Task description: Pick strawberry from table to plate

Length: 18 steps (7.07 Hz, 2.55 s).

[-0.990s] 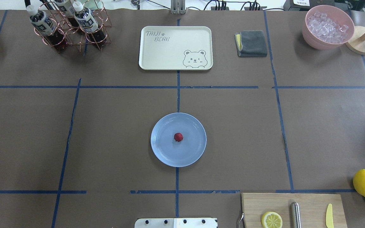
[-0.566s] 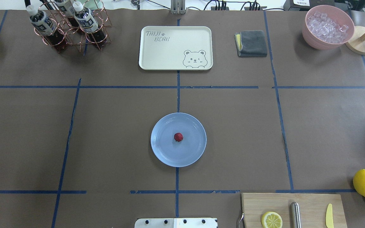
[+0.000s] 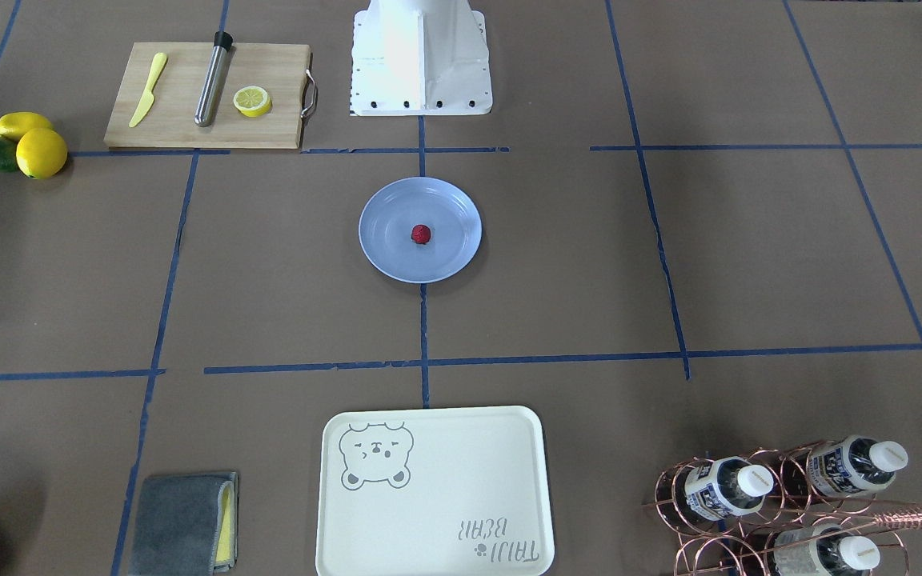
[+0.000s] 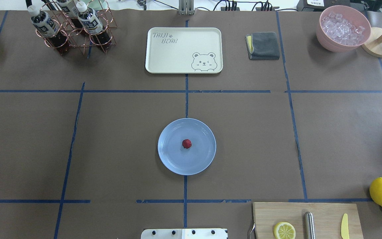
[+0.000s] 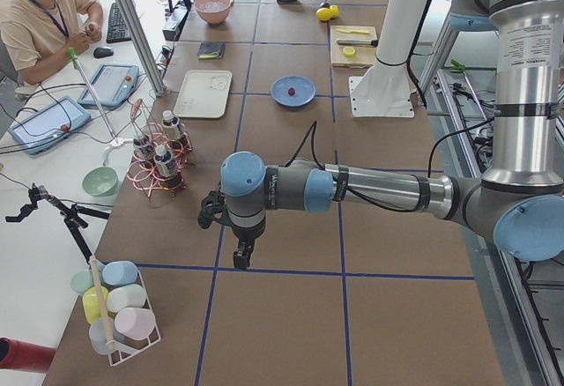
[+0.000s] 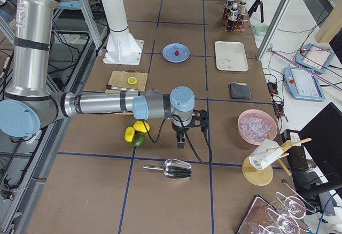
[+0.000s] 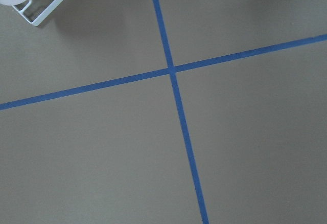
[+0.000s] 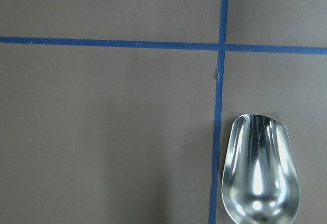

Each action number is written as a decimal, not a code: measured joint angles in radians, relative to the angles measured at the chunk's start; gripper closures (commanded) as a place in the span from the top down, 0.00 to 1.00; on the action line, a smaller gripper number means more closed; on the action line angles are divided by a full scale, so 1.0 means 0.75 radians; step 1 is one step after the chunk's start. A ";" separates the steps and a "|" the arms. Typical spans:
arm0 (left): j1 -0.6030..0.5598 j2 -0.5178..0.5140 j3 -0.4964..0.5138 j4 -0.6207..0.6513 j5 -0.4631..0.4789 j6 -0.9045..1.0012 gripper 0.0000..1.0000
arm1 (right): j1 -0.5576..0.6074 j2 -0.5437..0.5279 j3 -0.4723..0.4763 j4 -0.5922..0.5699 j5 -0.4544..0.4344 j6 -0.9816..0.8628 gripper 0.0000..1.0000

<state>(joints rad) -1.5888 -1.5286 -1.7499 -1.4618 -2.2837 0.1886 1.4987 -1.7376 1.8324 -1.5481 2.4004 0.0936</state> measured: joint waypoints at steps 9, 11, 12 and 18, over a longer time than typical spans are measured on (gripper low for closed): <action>-0.003 0.096 -0.026 -0.006 -0.133 -0.150 1.00 | 0.000 -0.001 0.007 -0.001 0.002 0.006 1.00; -0.004 0.097 -0.032 -0.041 -0.108 -0.191 1.00 | 0.000 -0.001 0.007 -0.001 0.002 0.006 1.00; -0.005 0.097 -0.035 -0.050 -0.098 -0.192 1.00 | 0.000 -0.001 0.007 0.000 0.002 0.006 1.00; -0.005 0.097 -0.032 -0.088 -0.087 -0.182 1.00 | 0.000 -0.001 0.016 0.003 0.008 0.002 1.00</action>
<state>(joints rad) -1.5923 -1.4558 -1.7737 -1.5277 -2.3486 0.0522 1.4987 -1.7380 1.8440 -1.5457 2.4067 0.0948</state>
